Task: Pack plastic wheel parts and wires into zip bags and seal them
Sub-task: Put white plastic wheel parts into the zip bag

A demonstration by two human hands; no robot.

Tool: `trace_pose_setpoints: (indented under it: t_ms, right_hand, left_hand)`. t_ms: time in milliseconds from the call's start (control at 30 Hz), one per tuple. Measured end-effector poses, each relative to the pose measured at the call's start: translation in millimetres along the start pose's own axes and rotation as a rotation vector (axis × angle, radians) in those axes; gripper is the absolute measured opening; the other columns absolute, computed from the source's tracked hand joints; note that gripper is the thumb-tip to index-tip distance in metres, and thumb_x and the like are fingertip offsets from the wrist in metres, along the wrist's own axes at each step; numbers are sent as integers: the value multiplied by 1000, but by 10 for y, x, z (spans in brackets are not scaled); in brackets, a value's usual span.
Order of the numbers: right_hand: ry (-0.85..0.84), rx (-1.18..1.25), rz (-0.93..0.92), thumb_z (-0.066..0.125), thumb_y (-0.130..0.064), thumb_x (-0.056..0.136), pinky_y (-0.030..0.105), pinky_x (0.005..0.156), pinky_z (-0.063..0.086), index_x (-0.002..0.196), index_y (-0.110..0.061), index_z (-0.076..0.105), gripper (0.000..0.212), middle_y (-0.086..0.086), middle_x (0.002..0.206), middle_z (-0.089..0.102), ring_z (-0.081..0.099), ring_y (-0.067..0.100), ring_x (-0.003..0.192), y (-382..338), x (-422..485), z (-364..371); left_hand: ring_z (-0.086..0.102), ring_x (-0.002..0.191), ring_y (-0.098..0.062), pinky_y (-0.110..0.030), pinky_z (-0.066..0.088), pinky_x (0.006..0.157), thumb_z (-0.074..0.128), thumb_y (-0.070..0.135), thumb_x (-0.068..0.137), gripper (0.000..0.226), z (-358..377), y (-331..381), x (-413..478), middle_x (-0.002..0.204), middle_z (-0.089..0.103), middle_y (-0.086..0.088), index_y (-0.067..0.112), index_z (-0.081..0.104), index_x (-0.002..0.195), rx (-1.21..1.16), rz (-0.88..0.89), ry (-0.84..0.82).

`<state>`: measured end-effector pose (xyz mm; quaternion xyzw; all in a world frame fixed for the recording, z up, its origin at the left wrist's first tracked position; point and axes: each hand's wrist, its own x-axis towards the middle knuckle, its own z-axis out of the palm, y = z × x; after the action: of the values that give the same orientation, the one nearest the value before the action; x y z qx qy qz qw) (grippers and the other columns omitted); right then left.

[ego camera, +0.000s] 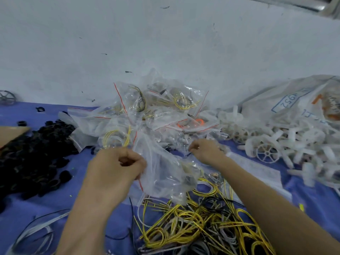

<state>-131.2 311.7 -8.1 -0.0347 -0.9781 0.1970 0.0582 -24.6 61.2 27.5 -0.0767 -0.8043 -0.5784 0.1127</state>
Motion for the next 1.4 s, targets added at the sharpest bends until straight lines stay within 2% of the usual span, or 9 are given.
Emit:
trace_pose_setpoints:
  t_ms: [167, 333, 633, 733, 833, 933, 1033, 1100, 1400]
  right_hand:
    - [-231, -110, -32, 38, -12, 99, 28, 97, 36, 127, -12, 59, 36, 11, 135, 53, 47, 28, 123, 0, 460, 474]
    - [32, -171, 105, 42, -17, 98, 37, 83, 48, 100, -4, 65, 27, 17, 105, 66, 61, 30, 97, -9, 566, 654]
    - [858, 998, -14, 73, -32, 80, 42, 95, 48, 101, -30, 65, 22, -4, 110, 65, 58, 8, 106, -254, -548, -238]
    - [917, 1313, -23, 78, -27, 74, 48, 89, 52, 110, -30, 56, 42, 6, 126, 56, 60, 28, 110, -353, -1041, -658]
    - [910, 1517, -111, 76, -7, 75, 39, 73, 58, 108, -25, 50, 46, 15, 130, 50, 66, 34, 97, -345, -1415, -946]
    - [619, 1658, -332, 74, -3, 70, 31, 59, 57, 95, -15, 58, 32, 11, 107, 57, 69, 20, 69, -402, -1714, -1109]
    - [203, 1541, -294, 70, 3, 74, 33, 55, 54, 80, -16, 63, 21, 9, 88, 60, 63, 21, 61, -456, -1782, -1056]
    - [237, 1268, -190, 66, 8, 78, 33, 61, 51, 73, -18, 63, 27, 2, 89, 61, 62, 23, 73, -416, -1736, -996]
    - [7, 350, -90, 48, 7, 84, 18, 51, 43, 80, -11, 73, 31, 4, 76, 64, 59, 11, 59, -237, -1715, -1050]
  left_hand:
    - [60, 64, -14, -31, 46, 61, 61, -1, 83, 36, -120, -173, 58, 66, 68, -3, 28, 71, 65, 41, -106, 57]
    - [61, 67, -5, -30, 52, 74, 60, 5, 88, 25, -101, -166, 84, 73, 66, 16, 26, 71, 78, 40, -166, 81]
    - [63, 67, -17, -21, 48, 63, 82, 15, 65, 34, 142, 208, -11, 94, 65, 4, 34, 63, 86, -2, 45, -28]
    - [58, 71, -18, -32, 49, 69, 84, 21, 61, 47, 318, 355, -102, 106, 54, 15, 38, 56, 94, 64, 128, -133]
    - [53, 80, -3, -9, 42, 63, 76, 21, 77, 39, 590, 465, -215, 107, 45, 22, 46, 51, 93, 194, 263, -238]
    - [48, 86, 8, -4, 35, 66, 66, 16, 86, 38, 850, 587, -326, 102, 46, 21, 52, 53, 84, 252, 378, -331]
    - [48, 54, -8, -13, 33, 51, 58, 9, 88, 50, 1001, 642, -383, 63, 50, 11, 42, 52, 51, 255, 407, -373]
    - [41, 40, -11, -19, 29, 43, 53, 11, 89, 53, 1029, 617, -385, 40, 41, 2, 26, 50, 39, 296, 391, -338]
    - [48, 57, -15, -28, 38, 53, 53, -8, 88, 44, 941, 460, -212, 72, 63, -14, 31, 65, 70, -21, 222, -263]
